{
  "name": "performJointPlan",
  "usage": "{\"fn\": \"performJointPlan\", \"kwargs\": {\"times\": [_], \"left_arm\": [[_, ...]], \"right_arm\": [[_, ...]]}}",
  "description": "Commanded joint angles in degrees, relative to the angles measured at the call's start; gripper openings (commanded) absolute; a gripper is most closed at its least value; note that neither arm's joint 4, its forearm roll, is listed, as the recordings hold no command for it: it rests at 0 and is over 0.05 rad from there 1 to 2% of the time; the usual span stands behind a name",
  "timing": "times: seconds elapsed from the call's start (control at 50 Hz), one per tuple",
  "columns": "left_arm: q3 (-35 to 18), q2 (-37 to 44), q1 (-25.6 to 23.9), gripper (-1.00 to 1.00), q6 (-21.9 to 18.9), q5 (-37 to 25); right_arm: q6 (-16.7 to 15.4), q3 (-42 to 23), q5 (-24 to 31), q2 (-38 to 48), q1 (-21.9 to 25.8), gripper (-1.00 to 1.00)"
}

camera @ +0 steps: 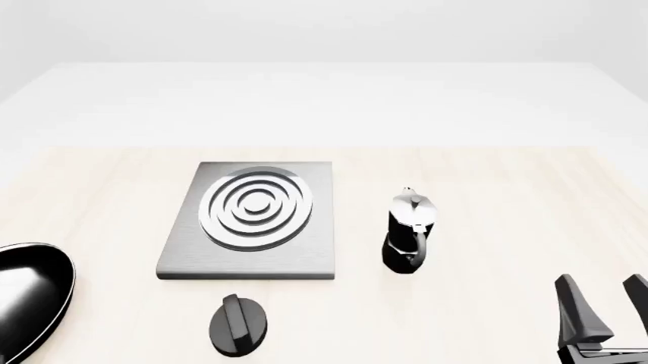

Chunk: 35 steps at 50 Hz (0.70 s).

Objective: Turn on the stove and put the frying pan on it.

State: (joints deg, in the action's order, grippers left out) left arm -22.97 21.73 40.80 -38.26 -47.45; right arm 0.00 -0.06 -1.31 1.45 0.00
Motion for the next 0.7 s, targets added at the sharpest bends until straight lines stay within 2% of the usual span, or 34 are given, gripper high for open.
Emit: {"fn": "performJointPlan", "kwargs": {"times": [0.02,0.2,0.4,0.7], "left_arm": [[2.33,1.97,1.70,1.00,-0.67,3.48],[1.76,5.60,4.06,1.00,-0.23,7.00],[4.03,9.25,6.43,1.00,-1.45,12.03],[6.08,11.38,7.21,1.00,-3.00,14.86]], "right_arm": [[0.00,0.00,0.00,0.01,0.01,1.00],[0.01,0.00,-0.01,0.03,0.01,1.00],[0.01,0.00,0.01,-0.01,-0.01,1.00],[-0.01,0.00,0.00,0.00,-0.01,1.00]]}}
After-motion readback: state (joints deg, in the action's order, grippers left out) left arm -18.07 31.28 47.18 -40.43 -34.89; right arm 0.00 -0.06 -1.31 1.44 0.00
